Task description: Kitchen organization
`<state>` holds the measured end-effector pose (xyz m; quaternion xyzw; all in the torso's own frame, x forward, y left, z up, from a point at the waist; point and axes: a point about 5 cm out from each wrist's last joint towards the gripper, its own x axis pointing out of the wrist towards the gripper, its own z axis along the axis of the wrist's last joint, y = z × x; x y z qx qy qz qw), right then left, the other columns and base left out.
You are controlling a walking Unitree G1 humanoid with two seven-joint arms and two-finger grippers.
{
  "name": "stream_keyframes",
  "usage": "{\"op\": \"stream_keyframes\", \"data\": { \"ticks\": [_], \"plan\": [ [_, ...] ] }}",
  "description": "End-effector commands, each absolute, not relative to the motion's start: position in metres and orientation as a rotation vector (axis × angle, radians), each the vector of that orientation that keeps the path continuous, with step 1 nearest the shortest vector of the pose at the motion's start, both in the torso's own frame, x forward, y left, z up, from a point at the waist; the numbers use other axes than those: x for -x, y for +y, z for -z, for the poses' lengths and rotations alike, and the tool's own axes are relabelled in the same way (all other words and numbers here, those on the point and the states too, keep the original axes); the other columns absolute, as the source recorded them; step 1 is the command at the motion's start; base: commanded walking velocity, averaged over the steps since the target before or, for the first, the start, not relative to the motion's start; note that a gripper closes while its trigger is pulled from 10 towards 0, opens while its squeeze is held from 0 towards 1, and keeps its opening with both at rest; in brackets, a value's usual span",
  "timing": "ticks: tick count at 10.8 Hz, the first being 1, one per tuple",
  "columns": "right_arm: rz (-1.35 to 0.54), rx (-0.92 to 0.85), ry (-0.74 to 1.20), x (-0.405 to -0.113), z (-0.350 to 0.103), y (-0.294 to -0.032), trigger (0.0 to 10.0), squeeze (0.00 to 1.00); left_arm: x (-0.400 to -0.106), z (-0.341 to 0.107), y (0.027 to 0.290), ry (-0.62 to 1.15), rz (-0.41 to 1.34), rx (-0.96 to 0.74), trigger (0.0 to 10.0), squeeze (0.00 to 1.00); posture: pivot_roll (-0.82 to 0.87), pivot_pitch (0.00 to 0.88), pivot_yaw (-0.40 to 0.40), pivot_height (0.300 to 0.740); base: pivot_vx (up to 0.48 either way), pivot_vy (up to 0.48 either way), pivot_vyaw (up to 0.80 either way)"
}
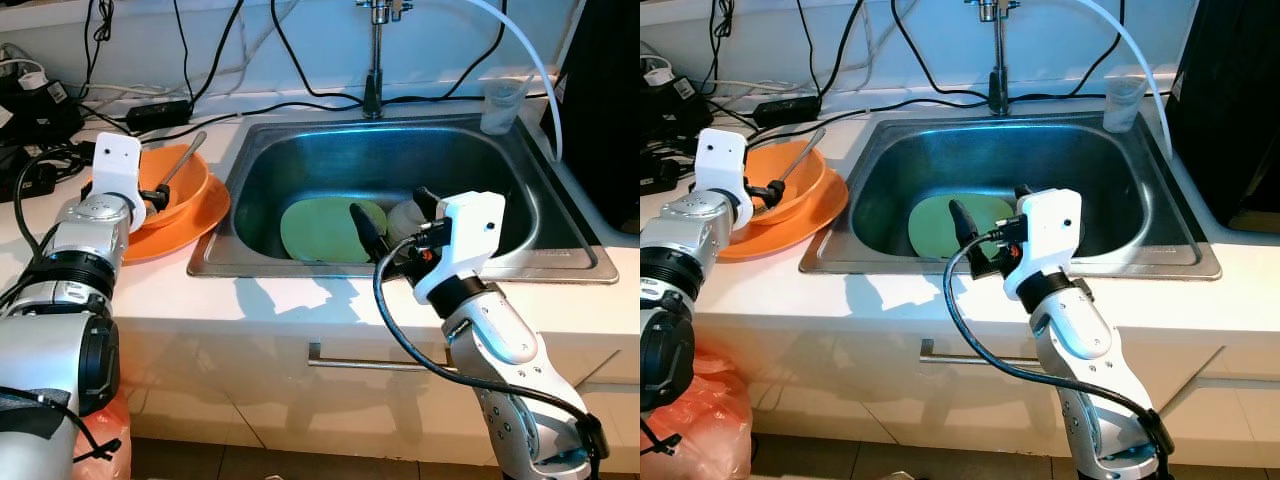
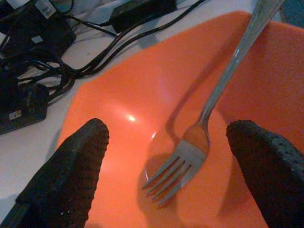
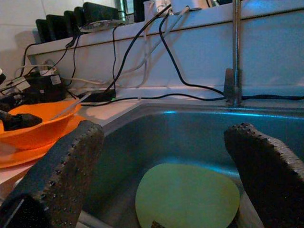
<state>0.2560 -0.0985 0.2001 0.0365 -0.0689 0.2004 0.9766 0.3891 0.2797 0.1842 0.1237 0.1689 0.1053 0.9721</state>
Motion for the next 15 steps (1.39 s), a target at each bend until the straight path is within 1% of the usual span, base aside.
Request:
{"op": "stream_keyframes", "data": {
  "ticks": [1,2,5,6,7,8,9,10,11,12,13,14,15],
  "plan": [
    [-0.403,-0.073,-0.138,-0.257,-0.200,-0.099,10.0,0.88,-0.386,-0.182,0.288,0.357,-0.238,-0.246,10.0,0.00,-0.10,0.000,0.129,0.740,0.000,0.000,0.00],
    [-0.404,-0.071,-0.142,-0.258,-0.201,-0.098,10.0,0.89,-0.385,-0.181,0.288,0.359,-0.240,-0.245,10.0,0.00,-0.10,0.000,0.128,0.740,0.000,0.000,0.00],
    [-0.387,-0.063,-0.157,-0.260,-0.204,-0.102,10.0,0.89,-0.399,-0.204,0.263,0.158,-0.166,-0.103,10.0,0.00,-0.11,0.000,0.119,0.740,0.000,0.000,0.00],
    [-0.383,-0.054,-0.163,-0.262,-0.205,-0.103,10.0,0.89,-0.403,-0.210,0.251,0.094,-0.132,-0.097,10.0,0.00,-0.10,0.000,0.112,0.740,0.000,0.000,0.00],
    [-0.386,-0.048,-0.168,-0.265,-0.206,-0.104,10.0,0.89,-0.404,-0.215,0.244,0.036,-0.133,-0.093,10.0,0.00,-0.10,0.000,0.101,0.740,0.000,0.000,0.00],
    [-0.390,-0.042,-0.175,-0.267,-0.207,-0.104,10.0,0.89,-0.404,-0.221,0.242,-0.019,-0.157,-0.092,10.0,0.00,-0.10,0.000,0.096,0.740,0.000,0.000,0.00],
    [-0.392,-0.036,-0.183,-0.269,-0.209,-0.104,10.0,0.89,-0.401,-0.233,0.237,-0.134,-0.182,-0.102,10.0,0.00,-0.09,0.000,0.091,0.740,0.000,0.000,0.00],
    [-0.388,-0.032,-0.189,-0.270,-0.210,-0.105,10.0,0.89,-0.393,-0.237,0.220,-0.231,-0.148,-0.082,10.0,0.00,-0.09,0.000,0.089,0.740,0.000,0.000,0.00],
    [-0.378,-0.031,-0.194,-0.272,-0.211,-0.106,10.0,0.89,-0.383,-0.233,0.198,-0.292,-0.074,-0.066,10.0,0.00,-0.09,0.000,0.090,0.740,0.000,0.000,0.00],
    [-0.363,-0.032,-0.198,-0.274,-0.212,-0.108,10.0,0.83,-0.369,-0.228,0.178,-0.340,-0.013,-0.070,10.0,0.00,-0.09,0.000,0.088,0.740,0.000,0.000,0.00],
    [-0.356,-0.033,-0.201,-0.276,-0.213,-0.109,10.0,0.82,-0.361,-0.223,0.165,-0.350,0.018,-0.046,10.0,0.00,-0.09,0.000,0.088,0.740,0.000,0.000,-0.47],
    [-0.351,-0.033,-0.203,-0.277,-0.213,-0.110,10.0,0.81,-0.348,-0.218,0.146,-0.358,0.090,-0.022,10.0,0.00,-0.09,0.000,0.087,0.740,0.000,0.000,-0.65],
    [-0.348,-0.033,-0.211,-0.278,-0.213,-0.110,10.0,0.80,-0.337,-0.216,0.129,-0.355,0.197,0.016,10.0,0.00,-0.09,0.000,0.085,0.740,0.000,0.000,0.00]
  ]
}}
